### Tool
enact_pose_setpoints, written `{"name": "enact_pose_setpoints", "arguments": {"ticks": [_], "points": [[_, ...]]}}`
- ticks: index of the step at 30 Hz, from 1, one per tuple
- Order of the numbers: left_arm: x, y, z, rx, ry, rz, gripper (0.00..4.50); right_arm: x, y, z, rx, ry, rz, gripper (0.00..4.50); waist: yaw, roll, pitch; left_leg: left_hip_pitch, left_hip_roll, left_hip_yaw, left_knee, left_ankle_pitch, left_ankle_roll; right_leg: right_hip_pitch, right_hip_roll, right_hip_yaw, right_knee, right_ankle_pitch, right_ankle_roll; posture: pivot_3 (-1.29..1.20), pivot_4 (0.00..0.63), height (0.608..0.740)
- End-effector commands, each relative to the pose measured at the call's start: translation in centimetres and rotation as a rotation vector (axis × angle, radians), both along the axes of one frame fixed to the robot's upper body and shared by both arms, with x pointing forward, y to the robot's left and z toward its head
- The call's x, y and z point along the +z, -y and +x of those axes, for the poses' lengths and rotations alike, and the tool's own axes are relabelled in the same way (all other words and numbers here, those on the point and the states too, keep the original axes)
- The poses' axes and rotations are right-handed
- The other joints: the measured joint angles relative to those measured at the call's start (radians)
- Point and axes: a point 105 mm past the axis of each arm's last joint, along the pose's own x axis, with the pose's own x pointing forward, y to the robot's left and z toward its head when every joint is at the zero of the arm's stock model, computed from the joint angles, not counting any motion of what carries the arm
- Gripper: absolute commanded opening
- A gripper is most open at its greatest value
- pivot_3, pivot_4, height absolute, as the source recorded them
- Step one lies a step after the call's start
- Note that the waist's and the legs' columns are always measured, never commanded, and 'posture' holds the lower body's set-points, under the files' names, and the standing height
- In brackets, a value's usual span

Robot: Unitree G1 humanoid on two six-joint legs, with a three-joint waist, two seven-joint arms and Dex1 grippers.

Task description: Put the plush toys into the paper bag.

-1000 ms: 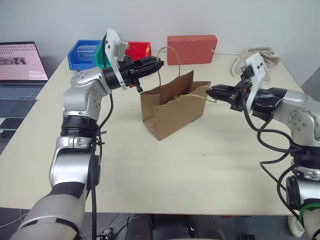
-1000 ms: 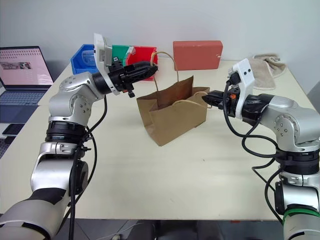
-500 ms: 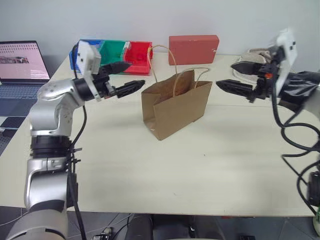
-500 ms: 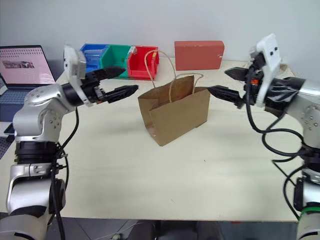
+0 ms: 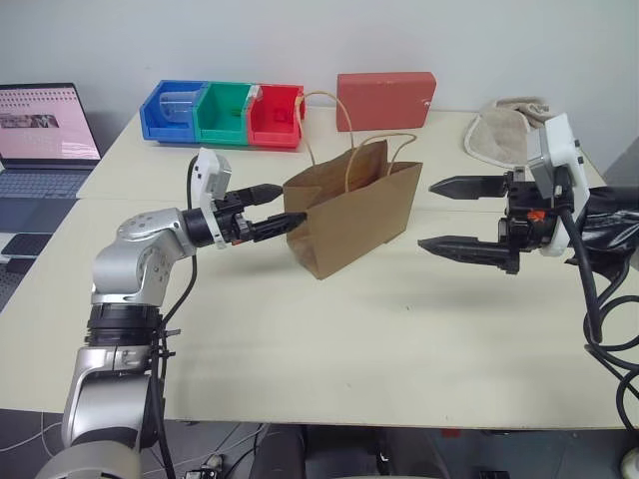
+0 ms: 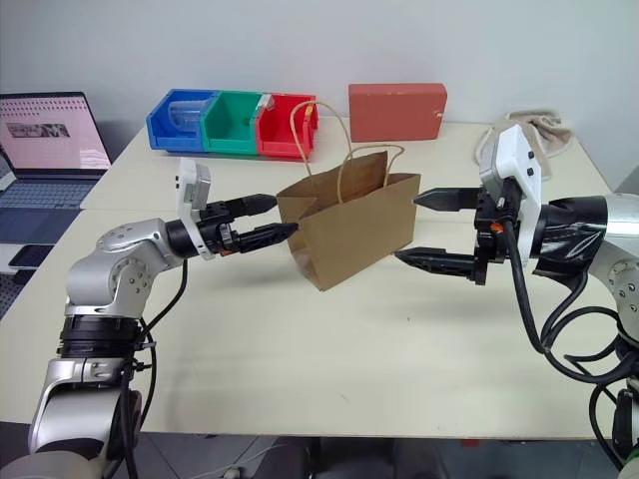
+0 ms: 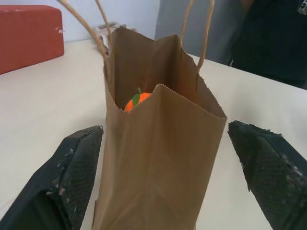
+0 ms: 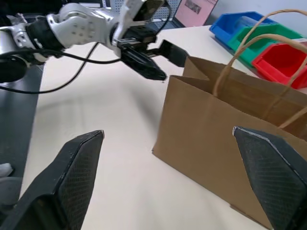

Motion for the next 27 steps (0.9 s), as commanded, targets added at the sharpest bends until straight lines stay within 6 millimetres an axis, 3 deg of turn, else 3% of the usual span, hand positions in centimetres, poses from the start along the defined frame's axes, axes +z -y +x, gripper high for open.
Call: {"name": "enact_pose_setpoints", "arguments": {"ticks": [1, 9, 22, 27], "points": [[0.8, 0.3, -0.1, -0.039, 0.035, -0.015, 4.47, 0.6, 0.0, -0.5, 0.0, 0.027, -0.001, 4.5, -0.001, 0.0, 0.0, 0.0, 0.0, 0.0, -0.001, 0.0, 0.0, 0.0, 0.0, 0.0, 0.0, 0.0, 0.0, 0.0, 0.15, 0.74], [0.6, 1.4, -1.0, -0.076, 0.048, -0.018, 4.47, 0.3, 0.1, -0.8, -0.007, 0.008, -0.004, 4.5, 0.0, 0.0, 0.0, 0.0, 0.0, 0.0, -0.002, 0.0, 0.0, -0.001, 0.0, 0.0, 0.0, -0.001, -0.001, 0.0, 0.15, 0.74], [-0.9, 3.4, 0.7, 0.101, 0.136, -0.034, 4.47, -1.4, -1.5, -1.1, 0.028, 0.056, -0.066, 4.5, 0.001, 0.0, 0.0, 0.0, 0.0, 0.0, -0.001, 0.0, 0.0, 0.0, 0.0, 0.0, 0.0, 0.0, -0.001, 0.0, 0.15, 0.74], [-1.5, 3.9, 0.3, 0.075, 0.14, -0.039, 2.96, -1.5, -1.7, -1.1, 0.029, 0.059, -0.061, 4.5, 0.001, 0.0, 0.0, 0.0, 0.0, 0.0, -0.001, 0.0, 0.0, 0.0, 0.0, 0.0, 0.0, 0.0, -0.001, 0.0, 0.15, 0.74]]}}
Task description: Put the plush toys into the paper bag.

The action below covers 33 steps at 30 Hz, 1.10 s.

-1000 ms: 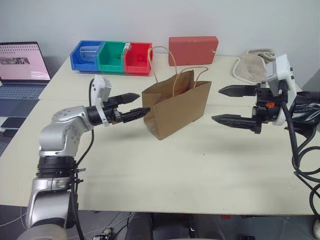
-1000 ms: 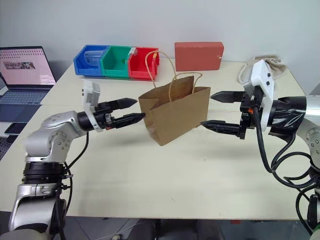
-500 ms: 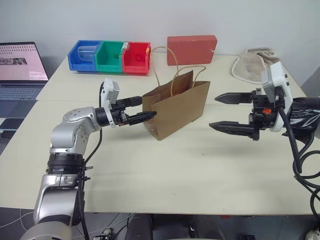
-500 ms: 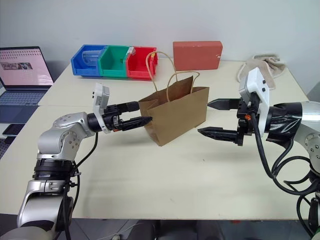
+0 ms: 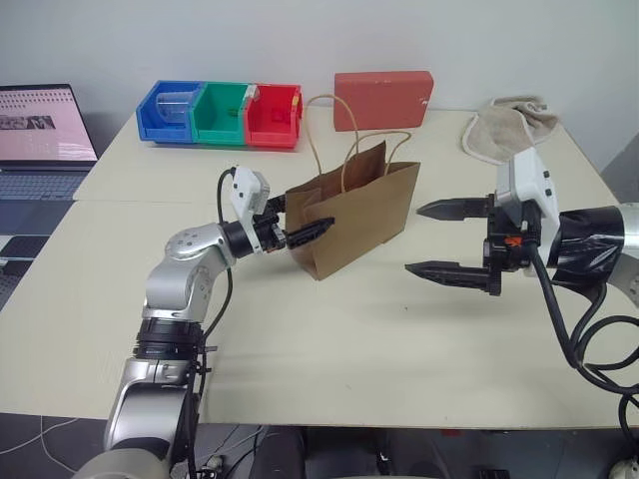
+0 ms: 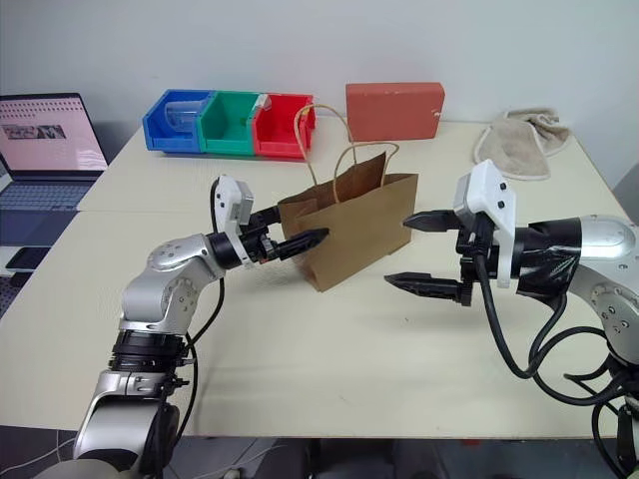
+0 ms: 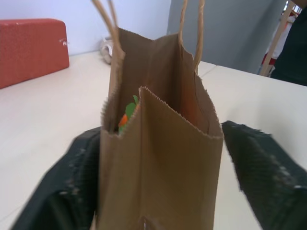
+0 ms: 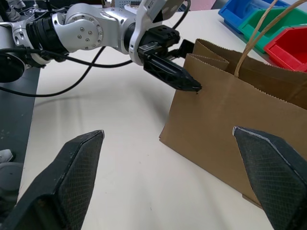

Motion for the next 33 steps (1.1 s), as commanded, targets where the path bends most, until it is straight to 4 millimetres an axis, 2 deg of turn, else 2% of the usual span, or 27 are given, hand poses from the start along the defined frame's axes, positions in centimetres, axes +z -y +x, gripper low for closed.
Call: {"name": "enact_pose_setpoints", "arguments": {"ticks": [1, 9, 15, 20, 23, 28, 33], "points": [[0.2, 0.1, -0.4, -0.019, 0.036, 0.014, 2.61, 0.7, -0.4, -0.4, 0.014, 0.053, 0.0, 4.5, 0.0, 0.0, 0.0, 0.0, 0.0, 0.0, 0.0, 0.0, 0.0, 0.0, 0.0, 0.0, 0.0, 0.0, 0.0, 0.0, 0.15, 0.74], [-0.4, 0.1, -0.1, -0.023, 0.038, 0.038, 0.02, 0.4, -0.6, -0.4, 0.014, 0.071, 0.002, 4.5, 0.0, 0.0, 0.0, 0.0, 0.0, 0.0, 0.0, 0.0, 0.0, 0.0, 0.0, 0.0, 0.0, 0.0, 0.0, 0.0, 0.15, 0.74], [-0.1, 0.0, 0.0, -0.047, 0.043, 0.021, 0.02, 0.2, -0.4, -0.2, 0.001, 0.12, -0.008, 4.5, 0.001, 0.0, 0.0, 0.0, 0.0, 0.0, 0.0, 0.0, 0.0, 0.0, 0.0, 0.0, 0.0, 0.0, 0.0, 0.0, 0.15, 0.74], [1.7, -0.2, -1.1, -0.171, 0.03, -0.016, 0.02, 0.4, 1.5, -0.7, -0.041, 0.151, -0.033, 4.5, 0.0, 0.0, 0.0, 0.0, 0.0, 0.0, 0.0, 0.0, 0.0, 0.0, 0.0, 0.0, 0.0, 0.0, 0.0, 0.0, 0.15, 0.74], [2.3, 0.4, -1.9, -0.281, 0.012, -0.002, 0.02, 0.6, 3.1, -1.8, -0.073, 0.114, -0.065, 4.5, 0.002, 0.0, 0.0, 0.0, 0.0, 0.0, 0.0, 0.0, 0.0, 0.0, 0.0, 0.0, 0.0, 0.0, 0.0, 0.0, 0.15, 0.74], [1.8, 2.2, -2.9, -0.445, -0.011, 0.074, 0.02, 0.9, 5.0, -4.0, -0.126, 0.045, -0.089, 4.5, 0.004, 0.0, 0.0, 0.0, 0.0, 0.0, 0.0, 0.0, 0.0, 0.001, 0.0, 0.0, -0.001, 0.0, 0.0, 0.0, 0.15, 0.74], [1.0, 4.0, -2.4, -0.534, -0.015, 0.107, 0.02, 0.5, 5.5, -4.9, -0.184, 0.036, -0.101, 4.5, 0.003, 0.0, 0.0, 0.0, 0.0, 0.0, 0.001, 0.0, 0.0, 0.001, 0.0, 0.0, -0.001, 0.0, -0.001, 0.0, 0.15, 0.74]]}}
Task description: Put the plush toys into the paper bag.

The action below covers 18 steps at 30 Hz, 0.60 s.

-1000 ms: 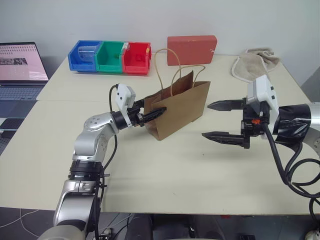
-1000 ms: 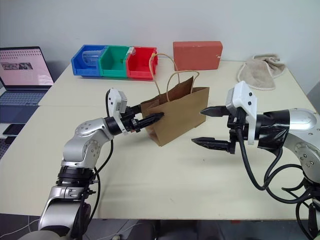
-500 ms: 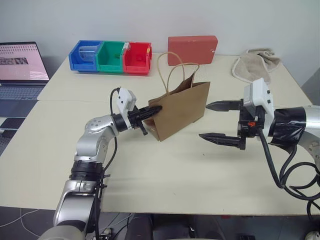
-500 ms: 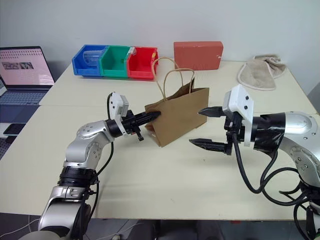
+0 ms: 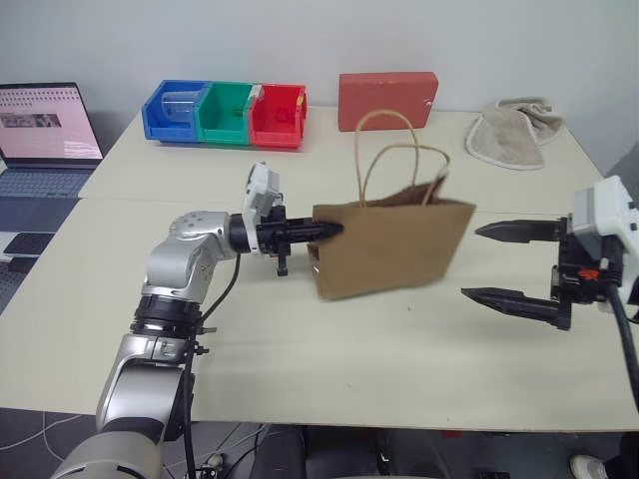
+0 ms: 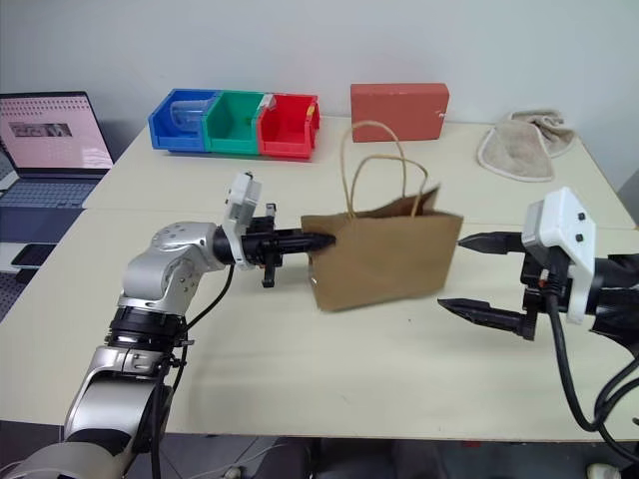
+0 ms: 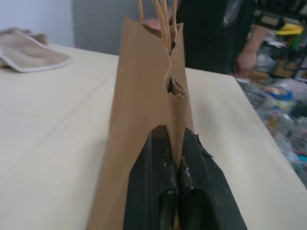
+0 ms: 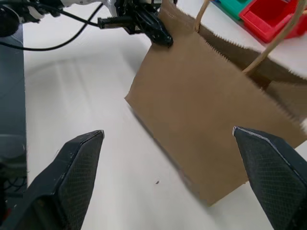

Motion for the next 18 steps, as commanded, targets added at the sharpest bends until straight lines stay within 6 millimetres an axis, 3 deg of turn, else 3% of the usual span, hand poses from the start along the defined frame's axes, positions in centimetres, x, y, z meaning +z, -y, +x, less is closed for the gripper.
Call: {"name": "enact_pose_setpoints", "arguments": {"ticks": [1, 5, 9, 12, 18], "points": [[0.7, 1.1, 0.2, -0.061, 0.054, 0.007, 0.02, 0.5, -0.3, -0.7, -0.008, 0.044, -0.017, 4.5, -0.002, 0.0, 0.0, 0.0, 0.0, 0.0, 0.0, 0.0, 0.0, 0.0, 0.0, 0.0, 0.0, 0.0, -0.001, 0.0, 0.15, 0.74], [-0.1, 1.9, 1.2, -0.053, 0.132, 0.04, 0.02, 0.2, -0.8, -0.7, -0.02, 0.055, -0.012, 4.5, -0.004, 0.0, 0.0, 0.0, 0.0, 0.001, 0.001, 0.0, 0.0, 0.0, 0.0, 0.001, 0.0, -0.002, -0.004, 0.0, 0.15, 0.74], [-0.5, 1.4, 1.6, -0.051, 0.131, 0.079, 0.02, 0.2, -1.0, -0.8, -0.017, 0.047, -0.007, 4.5, -0.003, 0.0, 0.0, 0.0, 0.0, 0.0, 0.0, 0.0, 0.0, 0.0, 0.0, 0.001, 0.0, -0.002, -0.004, 0.0, 0.15, 0.74], [-0.4, 0.9, 1.8, -0.046, 0.15, 0.095, 0.65, 0.2, -0.9, -0.6, -0.021, 0.043, -0.006, 4.5, -0.003, 0.0, 0.0, -0.001, 0.0, 0.0, 0.0, 0.0, 0.0, 0.0, 0.0, 0.0, 0.0, 0.0, 0.0, 0.0, 0.15, 0.74], [-1.0, -0.7, 1.8, -0.003, 0.185, 0.167, 2.51, 0.5, -0.6, 0.6, -0.05, 0.082, 0.019, 4.5, -0.005, 0.0, 0.0, 0.0, 0.0, 0.0, 0.0, 0.0, 0.0, 0.0, 0.0, 0.001, 0.0, 0.0, 0.0, 0.0, 0.15, 0.74]]}}
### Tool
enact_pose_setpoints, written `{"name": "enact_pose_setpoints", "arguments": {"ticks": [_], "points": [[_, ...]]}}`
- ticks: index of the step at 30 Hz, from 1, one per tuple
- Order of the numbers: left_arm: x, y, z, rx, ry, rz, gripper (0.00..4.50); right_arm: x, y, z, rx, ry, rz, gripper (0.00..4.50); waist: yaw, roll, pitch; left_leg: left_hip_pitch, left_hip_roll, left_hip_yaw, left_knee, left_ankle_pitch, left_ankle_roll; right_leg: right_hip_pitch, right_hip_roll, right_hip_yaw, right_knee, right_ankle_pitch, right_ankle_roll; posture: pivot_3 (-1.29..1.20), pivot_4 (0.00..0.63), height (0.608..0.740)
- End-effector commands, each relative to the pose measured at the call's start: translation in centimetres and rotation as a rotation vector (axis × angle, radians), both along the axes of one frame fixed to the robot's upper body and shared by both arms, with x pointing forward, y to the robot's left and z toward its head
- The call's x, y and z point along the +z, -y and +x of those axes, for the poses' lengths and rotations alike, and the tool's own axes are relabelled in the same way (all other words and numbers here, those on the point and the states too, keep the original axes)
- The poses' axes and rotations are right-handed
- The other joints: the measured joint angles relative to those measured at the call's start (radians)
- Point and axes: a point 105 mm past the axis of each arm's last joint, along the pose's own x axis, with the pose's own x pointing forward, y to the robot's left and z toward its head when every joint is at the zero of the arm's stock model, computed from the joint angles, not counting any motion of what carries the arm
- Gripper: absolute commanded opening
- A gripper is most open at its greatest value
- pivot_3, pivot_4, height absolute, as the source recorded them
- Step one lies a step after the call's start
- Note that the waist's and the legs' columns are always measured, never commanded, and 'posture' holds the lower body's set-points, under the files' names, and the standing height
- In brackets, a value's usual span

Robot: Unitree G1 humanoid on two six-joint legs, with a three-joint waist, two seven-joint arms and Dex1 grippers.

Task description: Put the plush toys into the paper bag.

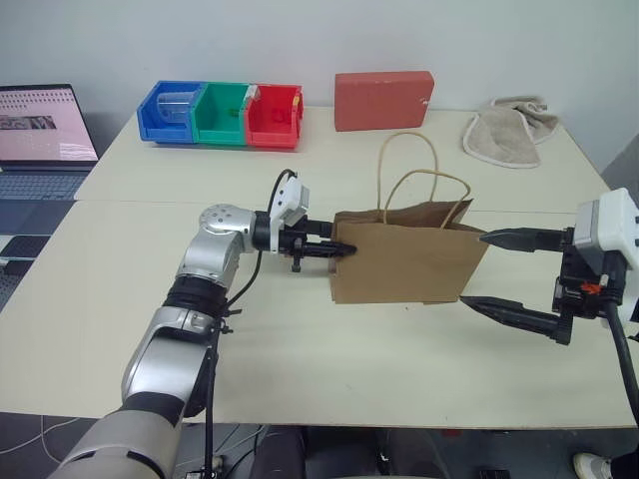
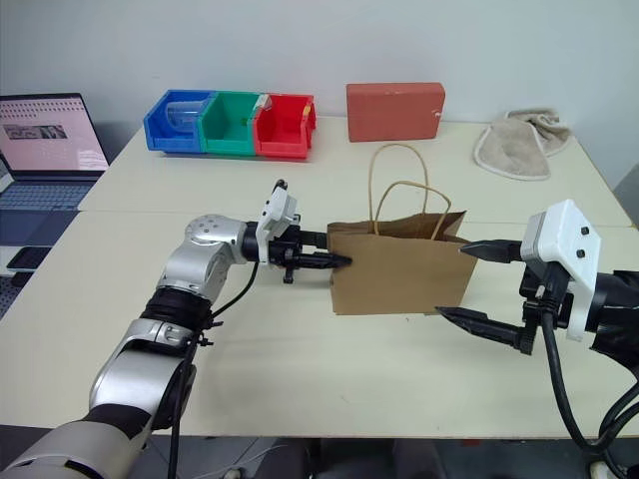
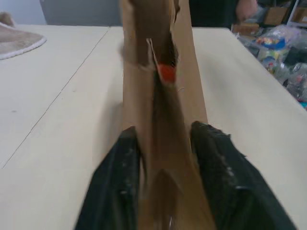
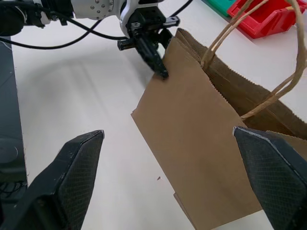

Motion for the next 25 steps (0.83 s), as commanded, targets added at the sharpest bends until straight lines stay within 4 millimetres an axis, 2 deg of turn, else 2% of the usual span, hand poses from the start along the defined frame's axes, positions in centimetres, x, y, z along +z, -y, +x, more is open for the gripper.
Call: {"name": "enact_pose_setpoints", "arguments": {"ticks": [1, 4, 7, 10, 16, 21, 25], "points": [[1.1, -1.0, -0.1, 0.024, 0.062, 0.01, 2.8, 0.7, 0.3, 0.6, -0.011, 0.053, -0.002, 4.5, 0.002, 0.0, 0.0, 0.0, 0.0, 0.0, 0.0, 0.0, 0.0, 0.0, 0.0, 0.0, 0.0, 0.0, 0.0, 0.0, 0.15, 0.74], [1.2, -2.3, -0.4, 0.063, 0.083, 0.026, 3.7, 0.6, 0.7, 0.9, -0.017, 0.059, -0.031, 4.5, 0.0, 0.0, 0.0, 0.0, 0.0, 0.0, 0.0, 0.0, 0.0, 0.0, 0.0, 0.0, 0.0, 0.0, 0.0, 0.0, 0.15, 0.74], [1.2, -4.5, -1.2, 0.142, 0.113, 0.06, 3.7, 0.7, 1.7, 1.5, -0.038, 0.068, -0.061, 4.5, -0.002, 0.0, 0.0, 0.0, 0.0, 0.0, -0.002, 0.0, 0.0, -0.001, 0.0, 0.0, 0.0, 0.0, 0.0, 0.0, 0.15, 0.74], [0.8, -7.3, -2.3, 0.255, 0.12, 0.176, 3.7, 1.1, 3.1, 1.9, -0.054, 0.06, -0.097, 4.5, -0.002, 0.0, 0.0, 0.001, 0.001, 0.0, -0.002, 0.0, 0.0, -0.001, 0.0, 0.0, 0.0, 0.0, 0.0, 0.0, 0.15, 0.74], [3.8, -12.2, -5.2, 0.474, 0.117, 0.2, 3.7, 1.6, 6.6, 2.2, -0.041, -0.003, -0.207, 4.5, 0.002, 0.0, 0.0, 0.001, 0.001, 0.0, -0.002, 0.0, 0.0, -0.001, 0.0, -0.001, 0.0, -0.004, -0.006, 0.0, 0.15, 0.74], [5.3, -13.7, -6.9, 0.55, 0.115, 0.195, 3.7, 2.1, 8.4, 2.6, -0.044, -0.011, -0.244, 4.5, 0.002, 0.0, 0.0, 0.001, 0.001, 0.002, -0.002, 0.0, 0.0, 0.0, -0.002, -0.001, -0.001, -0.006, -0.01, 0.0, 0.15, 0.74], [5.5, -14.2, -7.4, 0.558, 0.088, 0.175, 3.7, 2.2, 8.5, 2.9, -0.022, -0.008, -0.247, 4.5, -0.001, 0.0, 0.0, 0.002, 0.001, 0.002, -0.002, 0.0, 0.0, -0.001, -0.002, -0.001, 0.0, -0.006, -0.01, 0.0, 0.15, 0.74]]}}
